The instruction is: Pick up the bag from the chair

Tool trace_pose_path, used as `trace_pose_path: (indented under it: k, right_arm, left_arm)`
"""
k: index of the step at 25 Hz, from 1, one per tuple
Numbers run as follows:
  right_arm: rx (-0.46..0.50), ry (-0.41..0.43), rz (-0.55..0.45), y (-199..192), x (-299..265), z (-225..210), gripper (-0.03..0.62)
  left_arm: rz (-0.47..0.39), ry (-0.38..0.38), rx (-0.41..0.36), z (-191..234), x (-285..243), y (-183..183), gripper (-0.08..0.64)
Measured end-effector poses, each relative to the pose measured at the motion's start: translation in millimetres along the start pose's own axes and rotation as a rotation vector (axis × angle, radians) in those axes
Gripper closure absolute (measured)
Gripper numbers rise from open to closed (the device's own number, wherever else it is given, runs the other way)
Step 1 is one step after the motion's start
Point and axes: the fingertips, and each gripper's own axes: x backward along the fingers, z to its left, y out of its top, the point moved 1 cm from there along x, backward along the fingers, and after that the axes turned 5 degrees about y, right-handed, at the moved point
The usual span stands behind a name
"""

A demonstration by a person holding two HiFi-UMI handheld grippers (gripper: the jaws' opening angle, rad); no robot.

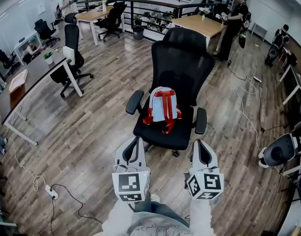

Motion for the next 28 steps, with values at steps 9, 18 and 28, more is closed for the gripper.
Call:
trace_pose_path:
  k: [9, 18, 28]
  right_arm:
    - [-0.013, -0.027, 0.034, -20.3, -72.2, -41.7, 0.583]
    - [0.001, -0.074, 0.044, -21.8, -190.3, -84.7, 0.583]
    - [0.046, -0.109, 0.092, -24.8, -306.2, -116.6, 0.583]
  left_arm:
    - [0.043, 0.000, 0.001, 8.2, -85.4, -17.9, 0.554]
    - [0.035, -0.042, 0.007, 29.5, -219.5, -12.9, 0.554]
    - [0.062, -0.084, 0.013, 51.0, -345.0, -10.0, 0.554]
